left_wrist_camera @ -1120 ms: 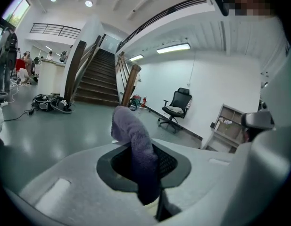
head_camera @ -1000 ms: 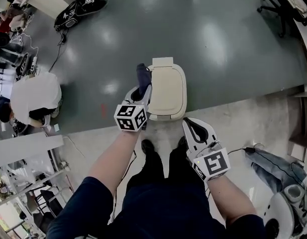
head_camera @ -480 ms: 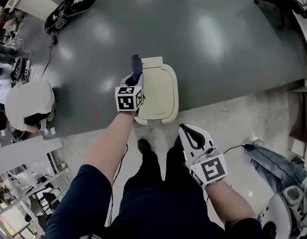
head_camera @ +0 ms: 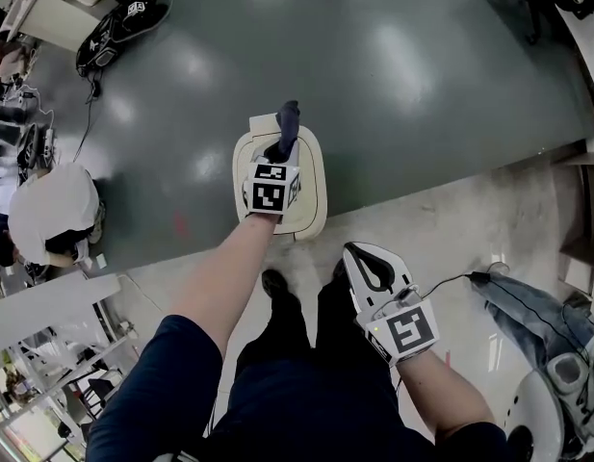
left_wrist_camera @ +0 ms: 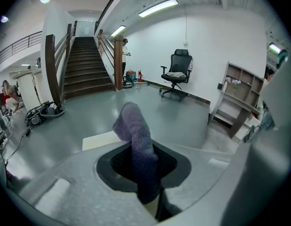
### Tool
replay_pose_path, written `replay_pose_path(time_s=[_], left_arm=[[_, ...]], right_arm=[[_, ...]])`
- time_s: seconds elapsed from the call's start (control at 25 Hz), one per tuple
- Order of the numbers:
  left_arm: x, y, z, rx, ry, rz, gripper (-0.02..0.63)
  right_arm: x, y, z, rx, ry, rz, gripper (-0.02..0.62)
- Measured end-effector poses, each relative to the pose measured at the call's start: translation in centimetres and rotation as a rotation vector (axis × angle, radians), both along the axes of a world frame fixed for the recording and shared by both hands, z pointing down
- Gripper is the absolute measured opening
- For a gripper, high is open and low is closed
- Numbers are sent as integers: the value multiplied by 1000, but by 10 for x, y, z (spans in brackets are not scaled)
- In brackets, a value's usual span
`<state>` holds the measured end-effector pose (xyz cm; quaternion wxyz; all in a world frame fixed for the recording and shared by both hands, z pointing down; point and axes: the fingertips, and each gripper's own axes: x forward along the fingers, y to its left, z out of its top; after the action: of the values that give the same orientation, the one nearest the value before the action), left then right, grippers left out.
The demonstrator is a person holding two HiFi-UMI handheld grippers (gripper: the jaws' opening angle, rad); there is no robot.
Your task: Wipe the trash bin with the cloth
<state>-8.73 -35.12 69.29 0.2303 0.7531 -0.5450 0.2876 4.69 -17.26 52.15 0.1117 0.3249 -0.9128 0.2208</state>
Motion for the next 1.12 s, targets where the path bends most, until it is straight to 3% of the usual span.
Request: replay_pose_path(time_s=[0.24, 0.4, 0.84, 1.12], left_arm=[[50, -1, 3, -7, 15, 66, 54], [48, 10, 2, -2, 5, 79, 54], [-69, 59, -3, -7, -38, -75, 54], [-111, 91, 2, -24, -33, -154, 54]], right_arm=[[21, 4, 5, -13, 9, 24, 5], [15, 9, 3, -7, -1, 12, 5], [-54, 20, -10, 39, -26, -83, 5], [-83, 35, -20, 54, -32, -128, 5]])
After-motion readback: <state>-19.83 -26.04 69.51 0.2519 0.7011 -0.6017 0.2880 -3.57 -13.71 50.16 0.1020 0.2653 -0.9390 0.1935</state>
